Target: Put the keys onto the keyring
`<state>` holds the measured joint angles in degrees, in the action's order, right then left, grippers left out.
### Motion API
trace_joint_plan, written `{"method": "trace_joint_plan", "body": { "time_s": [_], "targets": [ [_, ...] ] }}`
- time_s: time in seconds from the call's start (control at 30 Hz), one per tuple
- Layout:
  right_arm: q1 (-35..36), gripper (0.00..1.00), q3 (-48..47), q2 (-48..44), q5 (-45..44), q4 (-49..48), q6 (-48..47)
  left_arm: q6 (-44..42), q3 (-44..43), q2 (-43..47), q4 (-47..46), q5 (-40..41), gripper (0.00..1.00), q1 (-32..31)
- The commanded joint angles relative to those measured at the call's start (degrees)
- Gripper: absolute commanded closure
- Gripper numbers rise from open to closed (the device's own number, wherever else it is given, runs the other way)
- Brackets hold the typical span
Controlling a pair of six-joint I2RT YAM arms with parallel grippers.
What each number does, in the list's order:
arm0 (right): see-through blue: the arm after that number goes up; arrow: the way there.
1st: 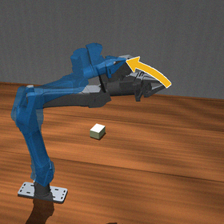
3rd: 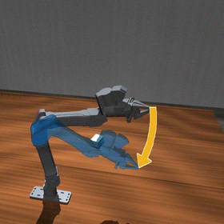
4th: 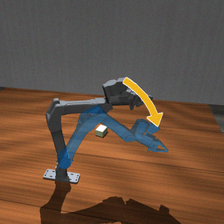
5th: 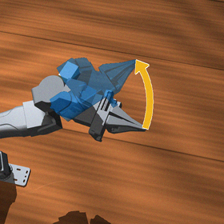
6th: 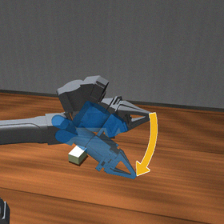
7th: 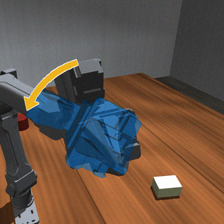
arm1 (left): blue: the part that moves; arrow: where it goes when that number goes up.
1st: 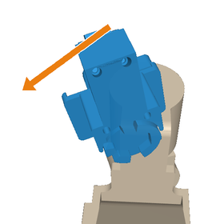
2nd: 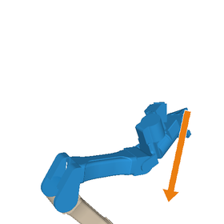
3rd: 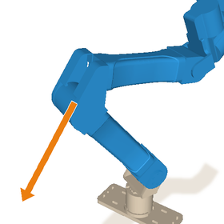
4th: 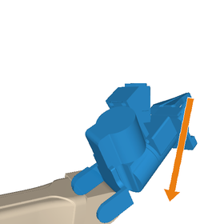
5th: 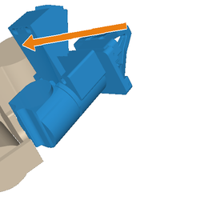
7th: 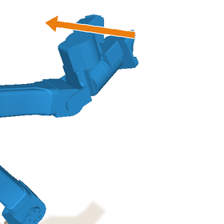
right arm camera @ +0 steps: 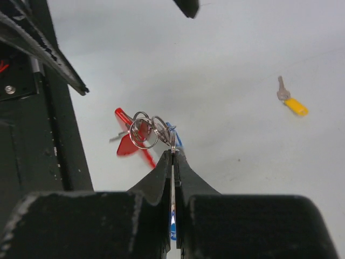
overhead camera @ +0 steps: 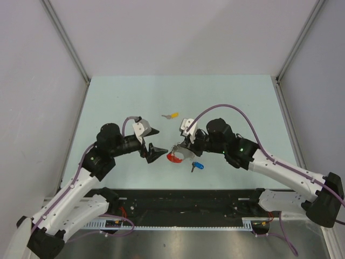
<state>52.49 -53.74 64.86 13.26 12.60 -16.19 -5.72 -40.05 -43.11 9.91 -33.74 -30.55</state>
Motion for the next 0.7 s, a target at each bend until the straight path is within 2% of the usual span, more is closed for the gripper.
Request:
{"method": "trace_joint_plan", "body": {
  "time_s": [0.0,0.13,0.27,0.47,0.6,0.67],
  "targets": [
    [1.6,1.0,-3.3,-3.0,4.7,1.5,-2.4,-6.4,-4.9,-2.1,-2.3,-10.1,0.06,0.4],
    [2.7,1.0,-3.7,-4.4,5.3,2.9,-3.9,-13.5,-9.2,-5.5,2.9,-16.3,0.08,0.3],
    [3.5,1.0,-4.7,-5.0,5.3,4.7,-5.9,-17.4,-11.5,-8.3,6.3,-21.0,0.2,-0.2],
    [4.6,1.0,-5.4,-4.9,4.5,6.2,-7.3,-20.5,-11.6,-9.2,6.9,-19.8,0.38,-3.9],
    [5.9,1.0,-5.5,-5.0,3.4,6.2,-7.5,-20.7,-10.6,-9.3,6.6,-16.2,0.43,-5.7],
    [6.4,1.0,-5.4,-5.0,2.6,6.3,-7.7,-20.7,-10.4,-9.5,6.3,-15.7,0.49,-6.3]
  ]
}}
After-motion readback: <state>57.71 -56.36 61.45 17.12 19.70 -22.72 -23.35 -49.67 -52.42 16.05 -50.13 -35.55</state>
